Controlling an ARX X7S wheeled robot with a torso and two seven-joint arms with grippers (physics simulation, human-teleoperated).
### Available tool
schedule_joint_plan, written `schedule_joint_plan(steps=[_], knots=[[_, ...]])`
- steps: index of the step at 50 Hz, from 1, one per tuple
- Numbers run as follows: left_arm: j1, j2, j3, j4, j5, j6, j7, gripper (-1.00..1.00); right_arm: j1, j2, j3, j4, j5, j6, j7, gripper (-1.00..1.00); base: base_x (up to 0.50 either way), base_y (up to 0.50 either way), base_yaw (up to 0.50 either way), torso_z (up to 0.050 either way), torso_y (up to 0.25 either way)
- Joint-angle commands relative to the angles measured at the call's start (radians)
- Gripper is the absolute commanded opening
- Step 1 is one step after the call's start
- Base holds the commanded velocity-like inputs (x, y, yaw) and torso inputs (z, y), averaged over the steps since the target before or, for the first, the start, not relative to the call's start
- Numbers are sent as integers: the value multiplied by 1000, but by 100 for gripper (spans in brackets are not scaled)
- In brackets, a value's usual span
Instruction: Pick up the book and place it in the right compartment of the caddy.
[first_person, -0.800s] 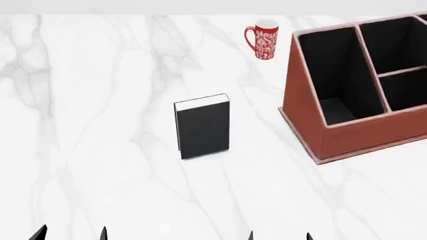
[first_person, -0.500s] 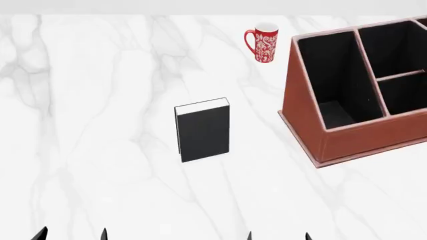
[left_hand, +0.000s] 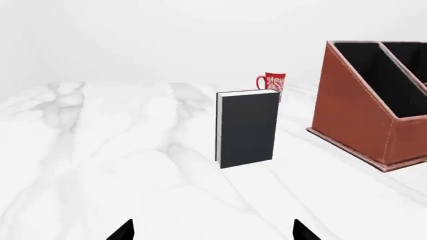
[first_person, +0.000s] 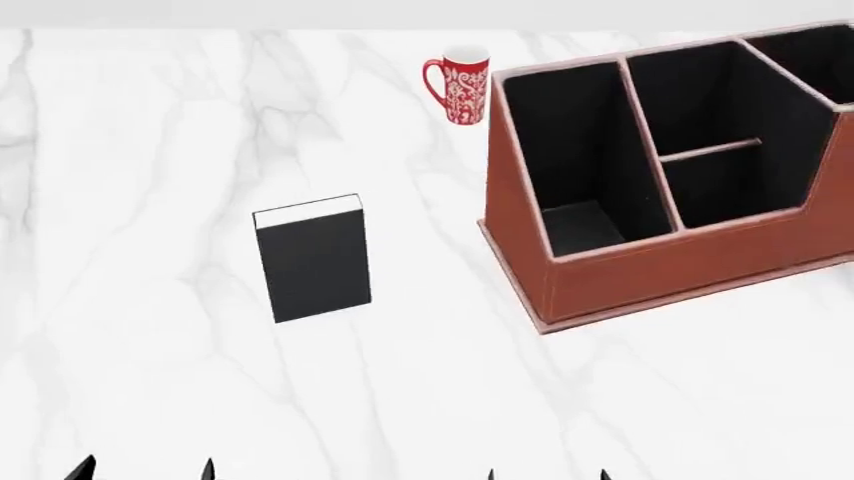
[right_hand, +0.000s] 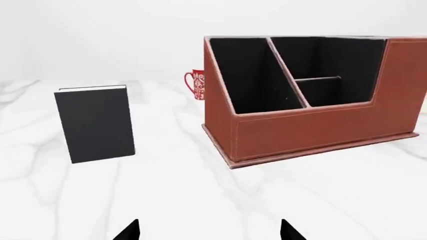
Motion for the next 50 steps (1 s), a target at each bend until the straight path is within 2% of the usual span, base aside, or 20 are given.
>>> schedule_joint_plan(steps=[1,10,19,24,27,28,31,32,39,46,50], knots=[[0,-13,17,-2,-20,7,-12,100,-1,15,-19,9,19,-1,8,100,0,-500,0,0,0],[-1,-23,30,2,-30,5,-25,100,2,19,-15,-15,39,17,36,100,0,-500,0,0,0],[9,-34,34,25,-38,-6,-45,100,0,30,-40,-5,19,2,56,100,0,0,0,0,0],[22,-45,-6,57,-31,-34,-107,100,6,37,-44,-39,24,36,67,100,0,0,0,0,0],[61,-68,-76,115,-18,-49,-178,100,10,41,-48,-50,23,48,74,100,0,0,0,0,0],[100,-83,-147,162,-39,-52,-215,100,13,43,-48,-57,26,57,73,100,0,0,0,0,0],[172,-105,-251,234,-57,-48,-269,100,20,47,-49,-59,30,66,77,100,0,0,0,0,0],[230,-114,-326,286,-51,-40,-314,100,24,46,-48,-44,32,59,78,100,0,0,0,0,0],[407,-103,-565,389,-159,27,-373,100,24,49,-57,-37,29,52,91,100,0,0,0,0,0],[509,-78,-698,437,-225,79,-393,100,30,54,-56,-84,34,90,112,100,0,0,0,0,0],[508,-75,-695,425,-221,89,-394,100,34,56,-62,-86,33,98,118,100,0,0,0,0,0]])
